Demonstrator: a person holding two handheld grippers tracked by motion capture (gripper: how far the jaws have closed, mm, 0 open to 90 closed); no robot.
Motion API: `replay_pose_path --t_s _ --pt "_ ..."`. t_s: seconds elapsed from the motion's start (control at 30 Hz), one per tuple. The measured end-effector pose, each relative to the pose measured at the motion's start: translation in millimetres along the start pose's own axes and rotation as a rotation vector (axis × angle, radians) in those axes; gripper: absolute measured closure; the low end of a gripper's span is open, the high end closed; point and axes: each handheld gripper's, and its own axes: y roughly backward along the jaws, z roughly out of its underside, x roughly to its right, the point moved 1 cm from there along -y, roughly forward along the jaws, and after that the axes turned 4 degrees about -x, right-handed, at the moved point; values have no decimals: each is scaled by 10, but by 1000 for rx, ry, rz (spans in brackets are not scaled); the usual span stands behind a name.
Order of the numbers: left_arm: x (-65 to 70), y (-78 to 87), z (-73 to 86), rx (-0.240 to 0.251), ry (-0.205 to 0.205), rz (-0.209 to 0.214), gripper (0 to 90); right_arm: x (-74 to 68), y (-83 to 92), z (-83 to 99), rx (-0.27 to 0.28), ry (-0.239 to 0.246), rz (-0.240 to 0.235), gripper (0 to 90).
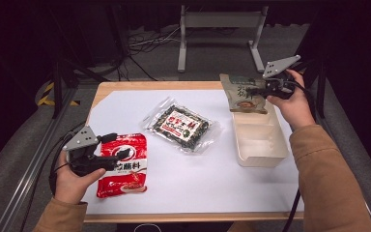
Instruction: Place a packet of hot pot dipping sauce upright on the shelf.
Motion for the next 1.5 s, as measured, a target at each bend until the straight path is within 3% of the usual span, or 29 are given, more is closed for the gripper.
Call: replay_pose_path --t_s 0.23,0.83,0.97,1.5 --pt "-1 -2 35 -10 7 -6 298 51 -81 83 -36 1 23 897" --pt "-17 85 133 -18 27 -31 298 190 -130 150 -18 -9 62 897" --pt "-8 89 136 -20 30 -29 298 228 -177 227 -39 -33 60 897" --pt "-3 43 127 -27 21 -19 298 230 -334 456 -25 -123 53 881"
